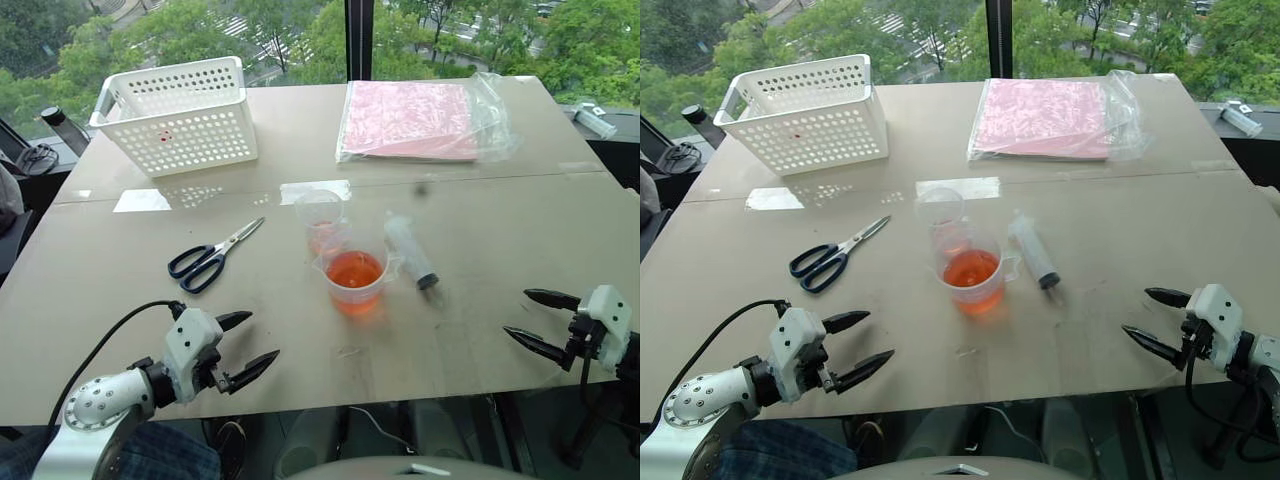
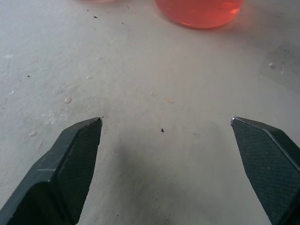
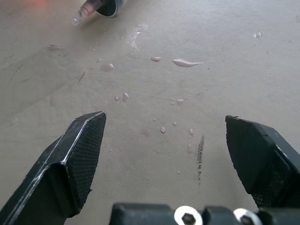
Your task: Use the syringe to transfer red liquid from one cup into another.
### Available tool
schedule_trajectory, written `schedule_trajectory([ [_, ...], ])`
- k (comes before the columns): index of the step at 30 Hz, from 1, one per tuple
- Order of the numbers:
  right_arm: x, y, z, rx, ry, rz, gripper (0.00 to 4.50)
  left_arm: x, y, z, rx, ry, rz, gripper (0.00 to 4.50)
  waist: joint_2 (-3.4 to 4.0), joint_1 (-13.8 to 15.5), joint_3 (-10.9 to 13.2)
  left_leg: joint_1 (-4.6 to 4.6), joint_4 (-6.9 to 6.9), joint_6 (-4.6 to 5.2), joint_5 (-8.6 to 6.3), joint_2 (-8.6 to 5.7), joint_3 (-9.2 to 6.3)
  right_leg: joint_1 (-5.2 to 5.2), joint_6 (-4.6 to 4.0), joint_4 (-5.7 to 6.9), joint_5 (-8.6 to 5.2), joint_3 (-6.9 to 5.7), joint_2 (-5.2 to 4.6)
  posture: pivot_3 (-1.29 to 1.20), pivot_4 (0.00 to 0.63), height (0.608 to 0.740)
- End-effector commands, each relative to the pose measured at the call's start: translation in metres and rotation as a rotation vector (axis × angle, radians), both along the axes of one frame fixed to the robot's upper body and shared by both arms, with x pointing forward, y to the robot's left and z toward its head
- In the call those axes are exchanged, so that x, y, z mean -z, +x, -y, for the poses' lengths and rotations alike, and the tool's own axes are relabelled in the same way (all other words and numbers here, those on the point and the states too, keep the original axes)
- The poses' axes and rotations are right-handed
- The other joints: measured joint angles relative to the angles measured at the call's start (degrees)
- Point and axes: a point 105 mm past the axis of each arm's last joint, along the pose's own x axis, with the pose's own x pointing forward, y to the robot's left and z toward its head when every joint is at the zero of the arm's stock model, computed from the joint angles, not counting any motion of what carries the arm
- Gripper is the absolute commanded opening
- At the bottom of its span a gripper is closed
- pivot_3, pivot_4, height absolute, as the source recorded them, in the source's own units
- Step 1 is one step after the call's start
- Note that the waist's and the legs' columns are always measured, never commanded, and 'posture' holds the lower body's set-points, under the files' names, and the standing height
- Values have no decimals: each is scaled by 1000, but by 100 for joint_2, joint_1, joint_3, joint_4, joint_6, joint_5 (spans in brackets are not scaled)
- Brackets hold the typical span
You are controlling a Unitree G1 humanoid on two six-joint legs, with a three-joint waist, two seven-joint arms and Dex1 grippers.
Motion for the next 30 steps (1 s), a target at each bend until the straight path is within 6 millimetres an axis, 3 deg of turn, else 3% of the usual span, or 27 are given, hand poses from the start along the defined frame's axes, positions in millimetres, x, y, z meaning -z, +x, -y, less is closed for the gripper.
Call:
schedule_trajectory([
  [1, -8, 1, 2, -16, -20, 35, 4367, -3, 0, 3, 24, -2, 22, 4500, 0, 0, 0, 0, 0, 0, 0, 0, 0, 0, 0, 0, 0, 0, 0, 0, 150, 740],
  [23, -13, 5, -10, -30, 10, 50, 4367, -8, 6, 2, 50, -20, 25, 4500, 0, -6, 0, 0, 0, 0, 0, 0, 0, 0, 0, 0, 0, -1, 0, 0, 150, 740],
  [26, -27, 15, -28, -56, 38, 82, 4367, -29, 12, 1, 61, -57, 52, 4500, -1, -15, 2, 1, 0, 0, 0, 0, 0, -1, 0, 1, 0, 1, 1, 0, 150, 740],
  [30, -53, 50, -66, -25, -30, 184, 4367, -86, 29, 3, 82, -88, 122, 4500, -1, -9, 5, 2, 3, -1, 1, 2, -5, -3, -1, 13, 0, -4, 2, 0, 150, 740],
])
